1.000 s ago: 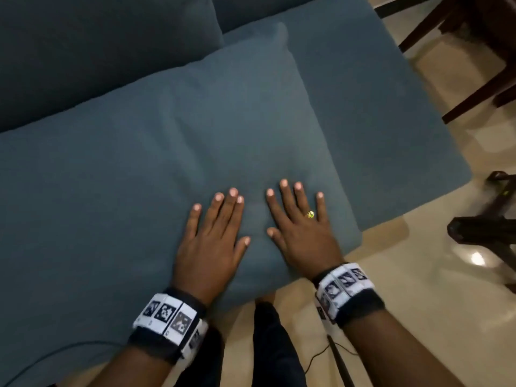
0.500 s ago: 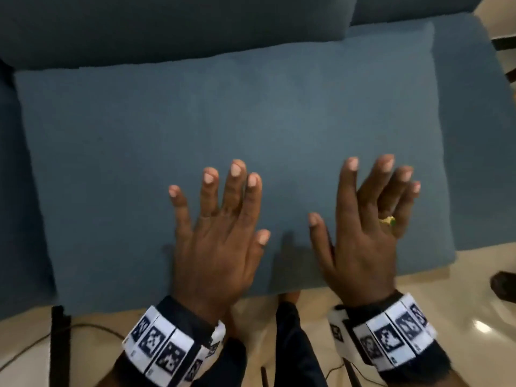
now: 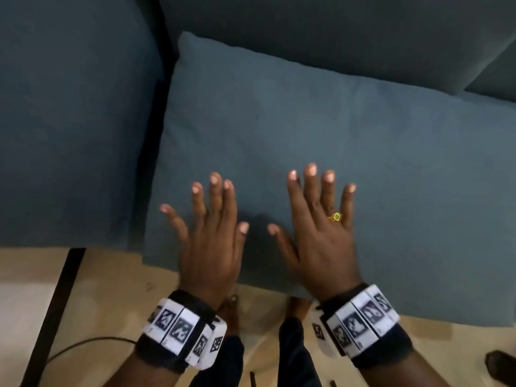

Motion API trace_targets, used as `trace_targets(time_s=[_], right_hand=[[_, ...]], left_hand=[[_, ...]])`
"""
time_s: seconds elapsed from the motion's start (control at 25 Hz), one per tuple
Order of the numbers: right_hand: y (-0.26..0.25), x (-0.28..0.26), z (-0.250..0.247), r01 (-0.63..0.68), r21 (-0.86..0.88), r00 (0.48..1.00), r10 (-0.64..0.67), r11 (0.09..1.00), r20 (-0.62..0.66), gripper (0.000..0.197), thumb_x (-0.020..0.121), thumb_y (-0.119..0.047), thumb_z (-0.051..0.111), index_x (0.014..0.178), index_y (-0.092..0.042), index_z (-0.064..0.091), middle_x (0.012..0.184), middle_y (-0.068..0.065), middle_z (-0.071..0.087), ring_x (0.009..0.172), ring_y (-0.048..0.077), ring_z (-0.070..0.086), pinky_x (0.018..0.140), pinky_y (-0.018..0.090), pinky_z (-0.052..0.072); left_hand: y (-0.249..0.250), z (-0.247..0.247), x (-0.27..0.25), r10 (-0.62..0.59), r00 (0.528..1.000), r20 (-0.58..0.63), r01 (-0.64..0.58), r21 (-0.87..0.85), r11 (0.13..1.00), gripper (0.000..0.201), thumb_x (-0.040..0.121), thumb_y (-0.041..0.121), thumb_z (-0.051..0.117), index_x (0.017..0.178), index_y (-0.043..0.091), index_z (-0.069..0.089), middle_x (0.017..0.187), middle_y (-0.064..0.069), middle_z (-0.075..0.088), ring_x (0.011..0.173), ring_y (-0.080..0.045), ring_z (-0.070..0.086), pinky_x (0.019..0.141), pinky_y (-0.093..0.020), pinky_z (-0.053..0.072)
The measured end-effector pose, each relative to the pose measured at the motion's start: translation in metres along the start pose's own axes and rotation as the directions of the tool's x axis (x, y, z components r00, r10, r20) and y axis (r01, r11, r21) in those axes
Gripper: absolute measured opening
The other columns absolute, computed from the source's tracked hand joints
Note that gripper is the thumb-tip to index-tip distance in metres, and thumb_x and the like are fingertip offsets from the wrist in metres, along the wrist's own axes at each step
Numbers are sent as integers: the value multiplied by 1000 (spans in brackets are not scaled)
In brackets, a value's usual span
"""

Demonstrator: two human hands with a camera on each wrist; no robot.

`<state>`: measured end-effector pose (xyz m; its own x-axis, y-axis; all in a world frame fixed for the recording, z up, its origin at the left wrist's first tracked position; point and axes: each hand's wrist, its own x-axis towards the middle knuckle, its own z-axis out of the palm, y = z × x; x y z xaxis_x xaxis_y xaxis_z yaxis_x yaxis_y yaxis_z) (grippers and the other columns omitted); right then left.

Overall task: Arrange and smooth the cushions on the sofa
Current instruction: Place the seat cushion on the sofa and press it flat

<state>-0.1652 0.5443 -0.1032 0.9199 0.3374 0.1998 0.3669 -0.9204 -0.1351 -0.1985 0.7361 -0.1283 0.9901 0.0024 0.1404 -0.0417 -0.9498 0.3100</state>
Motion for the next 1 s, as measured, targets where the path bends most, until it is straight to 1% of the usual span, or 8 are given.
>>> trace_targets(time_s=[0.2,0.36,0.48,0.6,0.68,0.76,0.88,1.0], right_hand=[[-60,29,20,147,-37,968,-136,988,210,80,96,-55,57,160,-15,28,169,11,14,156,31,11,117,70,16],[-110,45,35,383,-27,918,-377,923,126,65,104,-48,44,159,-16,31,168,5,13,156,27,8,122,64,9],[-134,48,48,473,-95,860,-436,876,264,81,90,-49,69,157,-17,36,167,2,25,156,22,17,122,65,6],[-146,35,35,509,-59,860,-506,859,65,70,98,-35,56,160,-17,28,168,4,16,157,22,10,122,64,8],[-125,10,41,579,-107,814,-580,808,26,71,97,-33,57,160,-21,26,167,0,22,156,20,15,123,61,9],[-104,-16,53,618,-156,785,-597,770,165,78,93,-40,67,159,-23,29,166,-5,27,155,17,20,124,57,3],[-95,-47,49,515,-92,857,-511,852,60,73,97,-42,57,160,-27,25,167,-9,19,154,16,19,123,57,1],[-59,-63,46,404,-140,915,-399,904,66,72,97,-40,60,160,-35,24,167,-12,18,153,15,20,121,58,1]], left_hand=[[-58,7,-17,-260,959,116,274,-123,954,63,107,45,2,161,13,1,169,-3,-6,156,-27,1,115,-75,9],[-113,12,-43,-457,889,8,439,-295,849,62,108,42,17,159,17,-7,166,3,-16,156,-27,-11,124,-52,-9],[-118,25,-54,-514,835,198,549,-371,749,80,99,64,-5,159,12,-2,163,4,-18,155,-28,-7,120,-66,7],[-130,11,-53,-626,779,33,574,-437,692,68,104,42,20,161,10,-1,167,-4,-15,155,-26,-14,125,-53,-4],[-119,14,-60,-494,867,-63,435,-388,813,76,103,28,40,160,8,-6,168,-15,-7,156,-32,-7,125,-52,5],[-97,37,-73,-291,956,48,294,-211,932,92,101,35,56,159,8,-11,167,-20,4,154,-37,7,118,-63,23],[-100,32,-77,-392,918,-59,364,-266,893,76,105,52,25,159,6,-2,166,-21,-1,153,-41,-2,122,-61,5],[-66,28,-81,-246,969,23,247,-108,963,91,101,56,39,158,1,-6,165,-21,-18,154,-40,-7,121,-65,9]])
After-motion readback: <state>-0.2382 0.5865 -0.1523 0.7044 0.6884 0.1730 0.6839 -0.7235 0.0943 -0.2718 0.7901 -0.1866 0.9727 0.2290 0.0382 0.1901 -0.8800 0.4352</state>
